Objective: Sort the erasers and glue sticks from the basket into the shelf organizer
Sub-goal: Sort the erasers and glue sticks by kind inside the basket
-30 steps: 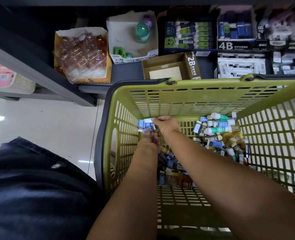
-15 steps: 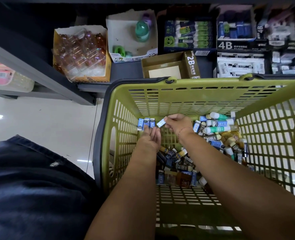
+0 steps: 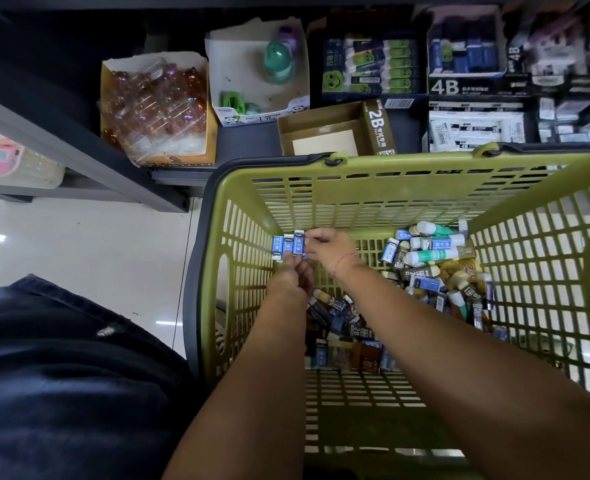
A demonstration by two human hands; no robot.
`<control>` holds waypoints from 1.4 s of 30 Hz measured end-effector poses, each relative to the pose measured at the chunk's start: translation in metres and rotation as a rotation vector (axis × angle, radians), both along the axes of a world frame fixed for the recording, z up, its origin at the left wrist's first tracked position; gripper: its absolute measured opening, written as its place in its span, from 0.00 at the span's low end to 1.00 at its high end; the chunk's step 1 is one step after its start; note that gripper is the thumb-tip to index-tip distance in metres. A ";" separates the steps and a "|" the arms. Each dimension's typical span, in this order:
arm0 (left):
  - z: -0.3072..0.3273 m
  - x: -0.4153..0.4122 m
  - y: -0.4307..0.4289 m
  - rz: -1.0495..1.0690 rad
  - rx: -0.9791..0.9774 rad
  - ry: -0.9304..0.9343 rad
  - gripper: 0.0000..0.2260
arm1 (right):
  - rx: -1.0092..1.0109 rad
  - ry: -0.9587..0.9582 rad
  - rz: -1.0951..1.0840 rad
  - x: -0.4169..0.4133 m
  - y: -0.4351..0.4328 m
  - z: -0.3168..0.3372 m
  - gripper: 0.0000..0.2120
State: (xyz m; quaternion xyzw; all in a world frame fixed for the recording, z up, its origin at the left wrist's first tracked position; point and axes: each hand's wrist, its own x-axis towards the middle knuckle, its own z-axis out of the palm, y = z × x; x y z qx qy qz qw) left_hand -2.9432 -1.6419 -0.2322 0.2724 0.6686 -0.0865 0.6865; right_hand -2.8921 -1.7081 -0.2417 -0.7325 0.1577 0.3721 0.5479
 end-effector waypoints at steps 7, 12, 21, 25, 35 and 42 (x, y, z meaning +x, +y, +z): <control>-0.006 -0.036 -0.003 -1.054 0.572 -0.038 0.10 | -0.211 -0.089 0.798 0.012 -0.074 0.024 0.12; 0.007 -0.045 -0.007 -1.209 0.573 -0.172 0.13 | -0.347 -0.102 1.082 -0.001 -0.090 0.025 0.22; 0.018 -0.050 0.011 -1.166 0.410 -0.108 0.15 | -0.571 -0.392 1.054 -0.036 -0.076 0.007 0.12; 0.015 -0.051 0.011 -1.399 0.381 -0.090 0.16 | -0.490 -0.328 0.802 -0.023 -0.087 0.009 0.09; 0.012 -0.037 0.000 -0.783 0.375 -0.108 0.13 | -0.493 -0.179 0.299 0.005 -0.076 0.009 0.08; 0.003 0.009 -0.025 -0.589 0.382 -0.079 0.07 | -0.523 -0.196 0.267 0.012 -0.075 0.006 0.10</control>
